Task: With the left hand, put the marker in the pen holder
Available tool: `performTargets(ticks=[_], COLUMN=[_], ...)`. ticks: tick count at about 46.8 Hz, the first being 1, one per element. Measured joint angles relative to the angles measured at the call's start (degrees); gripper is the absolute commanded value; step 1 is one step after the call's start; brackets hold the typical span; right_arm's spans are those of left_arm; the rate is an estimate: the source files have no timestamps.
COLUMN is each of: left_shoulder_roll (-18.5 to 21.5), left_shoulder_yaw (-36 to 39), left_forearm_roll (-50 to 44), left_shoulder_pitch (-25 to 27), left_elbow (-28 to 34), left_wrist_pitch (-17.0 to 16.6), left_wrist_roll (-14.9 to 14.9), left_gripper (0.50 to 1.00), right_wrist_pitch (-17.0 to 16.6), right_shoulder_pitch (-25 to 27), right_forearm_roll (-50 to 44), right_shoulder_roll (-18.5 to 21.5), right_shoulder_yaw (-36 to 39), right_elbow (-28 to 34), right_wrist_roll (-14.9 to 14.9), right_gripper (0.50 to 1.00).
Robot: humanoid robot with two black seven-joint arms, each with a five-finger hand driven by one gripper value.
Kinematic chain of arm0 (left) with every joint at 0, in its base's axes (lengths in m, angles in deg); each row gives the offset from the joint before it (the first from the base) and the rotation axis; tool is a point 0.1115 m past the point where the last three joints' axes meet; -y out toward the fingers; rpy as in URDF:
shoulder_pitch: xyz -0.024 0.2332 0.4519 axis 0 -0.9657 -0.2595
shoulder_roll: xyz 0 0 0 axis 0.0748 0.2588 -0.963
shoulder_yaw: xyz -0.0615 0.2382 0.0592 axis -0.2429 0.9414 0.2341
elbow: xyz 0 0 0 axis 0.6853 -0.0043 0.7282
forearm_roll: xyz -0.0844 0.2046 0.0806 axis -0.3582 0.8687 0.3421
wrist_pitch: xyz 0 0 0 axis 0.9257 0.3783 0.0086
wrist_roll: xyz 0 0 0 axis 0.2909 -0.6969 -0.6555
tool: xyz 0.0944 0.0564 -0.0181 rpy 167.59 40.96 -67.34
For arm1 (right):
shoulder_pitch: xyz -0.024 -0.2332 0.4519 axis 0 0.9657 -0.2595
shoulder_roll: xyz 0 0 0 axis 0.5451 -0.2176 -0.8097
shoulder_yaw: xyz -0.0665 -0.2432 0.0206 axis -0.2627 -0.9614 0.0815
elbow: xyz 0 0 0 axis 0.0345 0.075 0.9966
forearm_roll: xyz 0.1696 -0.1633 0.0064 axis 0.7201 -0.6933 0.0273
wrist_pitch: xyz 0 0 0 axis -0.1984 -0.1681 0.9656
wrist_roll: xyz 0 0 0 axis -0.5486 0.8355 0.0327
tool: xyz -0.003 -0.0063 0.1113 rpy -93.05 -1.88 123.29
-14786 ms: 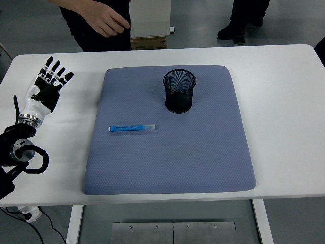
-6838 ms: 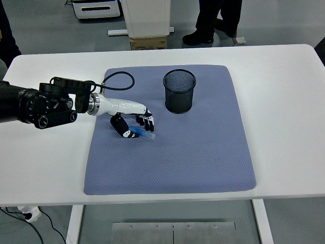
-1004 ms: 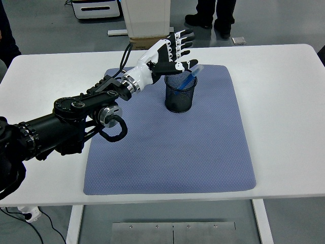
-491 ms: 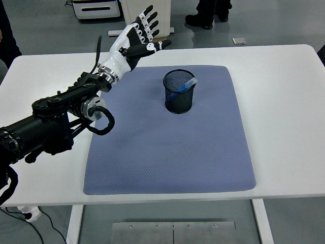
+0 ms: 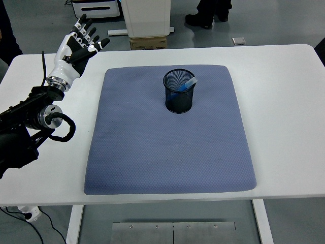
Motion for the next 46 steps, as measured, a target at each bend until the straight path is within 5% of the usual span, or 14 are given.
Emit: performTargets(ticks=[17, 46], left_shoulder_roll=[2.3, 1.1], left_shoulder_yaw=[-8.3, -8.8], left_forearm_roll=[0.0, -0.5], left_shoulder_pitch=[-8.6, -9.3], left_elbow=[0.0, 0.6], left_wrist_pitch=[2.2, 2.1], left_wrist_roll=[0.0, 0.0], left_gripper=[1.0, 1.0], right_wrist_pitch=[0.0, -0.3], right_shoulder_pitch=[0.0, -0.1], right_forearm_roll=[0.0, 0.0], right_shoulder_roll=[0.0, 0.0], right_shoulder_yaw=[0.0, 0.1], right_elbow=[0.0, 0.8], right_wrist_roll=[0.0, -0.1], right_gripper=[1.0, 1.0])
